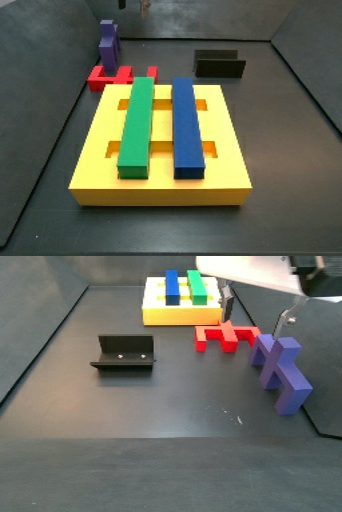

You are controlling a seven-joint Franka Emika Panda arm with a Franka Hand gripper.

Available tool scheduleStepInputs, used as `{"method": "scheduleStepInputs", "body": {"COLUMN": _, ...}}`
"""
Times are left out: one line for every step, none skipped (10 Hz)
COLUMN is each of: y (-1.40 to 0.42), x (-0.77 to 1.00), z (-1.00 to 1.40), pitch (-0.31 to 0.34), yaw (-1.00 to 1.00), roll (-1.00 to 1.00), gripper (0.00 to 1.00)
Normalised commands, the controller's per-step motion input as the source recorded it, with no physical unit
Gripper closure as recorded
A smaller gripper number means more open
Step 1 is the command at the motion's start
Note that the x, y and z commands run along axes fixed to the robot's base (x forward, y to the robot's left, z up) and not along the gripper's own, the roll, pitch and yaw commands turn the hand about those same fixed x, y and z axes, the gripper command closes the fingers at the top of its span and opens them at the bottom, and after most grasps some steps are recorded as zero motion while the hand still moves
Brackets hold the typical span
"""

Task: Pick up the purple object. Move up. Move to above the board. Insert the purple object.
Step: Pick up the purple object.

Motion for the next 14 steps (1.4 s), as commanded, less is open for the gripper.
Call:
{"method": "scheduleStepInputs", "body": {"y": -0.05, "x": -0.04, "z": 0.05, "pitch": -0.074, "yaw": -0.81, "roll": -0.27, "gripper": 0.00}}
{"method": "scheduleStepInputs", "body": {"y": -0.05, "x": -0.03, "z": 0.05, "pitch": -0.073, "yaw": -0.82, "roll": -0.27, "gripper": 0.00}}
{"method": "scheduleStepInputs", "body": {"y": -0.05, "x": -0.03, "z": 0.05, "pitch": -0.073, "yaw": -0.82, "roll": -0.27, "gripper": 0.00}}
{"method": "scheduleStepInputs", "body": {"y": -0.04, "x": -0.02, "z": 0.07, "pitch": -0.060, "yaw": -0.84, "roll": -0.24, "gripper": 0.00}}
{"method": "scheduleStepInputs", "body": {"y": -0.01, "x": -0.13, "z": 0.00, "pitch": -0.067, "yaw": -0.81, "roll": -0.23, "gripper": 0.00}}
{"method": "scheduleStepInputs", "body": {"y": 0.00, "x": -0.30, "z": -0.11, "pitch": -0.131, "yaw": -0.75, "roll": -0.24, "gripper": 0.00}}
{"method": "scheduleStepInputs", "body": {"y": 0.00, "x": -0.40, "z": -0.17, "pitch": -0.176, "yaw": -0.71, "roll": -0.23, "gripper": 0.00}}
{"method": "scheduleStepInputs", "body": {"y": 0.00, "x": -0.40, "z": -0.17, "pitch": -0.176, "yaw": -0.71, "roll": -0.23, "gripper": 0.00}}
{"method": "scheduleStepInputs", "body": {"y": 0.00, "x": -0.43, "z": -0.15, "pitch": -0.171, "yaw": -0.69, "roll": -0.22, "gripper": 0.00}}
{"method": "scheduleStepInputs", "body": {"y": 0.00, "x": -0.44, "z": -0.10, "pitch": -0.147, "yaw": -0.63, "roll": -0.27, "gripper": 0.00}}
{"method": "scheduleStepInputs", "body": {"y": 0.10, "x": -0.31, "z": -0.14, "pitch": -0.089, "yaw": -0.52, "roll": -0.30, "gripper": 0.00}}
{"method": "scheduleStepInputs", "body": {"y": 0.20, "x": -0.31, "z": -0.19, "pitch": -0.067, "yaw": -0.45, "roll": -0.31, "gripper": 0.00}}
{"method": "scheduleStepInputs", "body": {"y": 0.29, "x": -0.08, "z": -0.19, "pitch": 0.000, "yaw": -0.20, "roll": -0.28, "gripper": 0.00}}
{"method": "scheduleStepInputs", "body": {"y": 0.31, "x": 0.00, "z": -0.24, "pitch": 0.000, "yaw": -0.06, "roll": -0.23, "gripper": 0.00}}
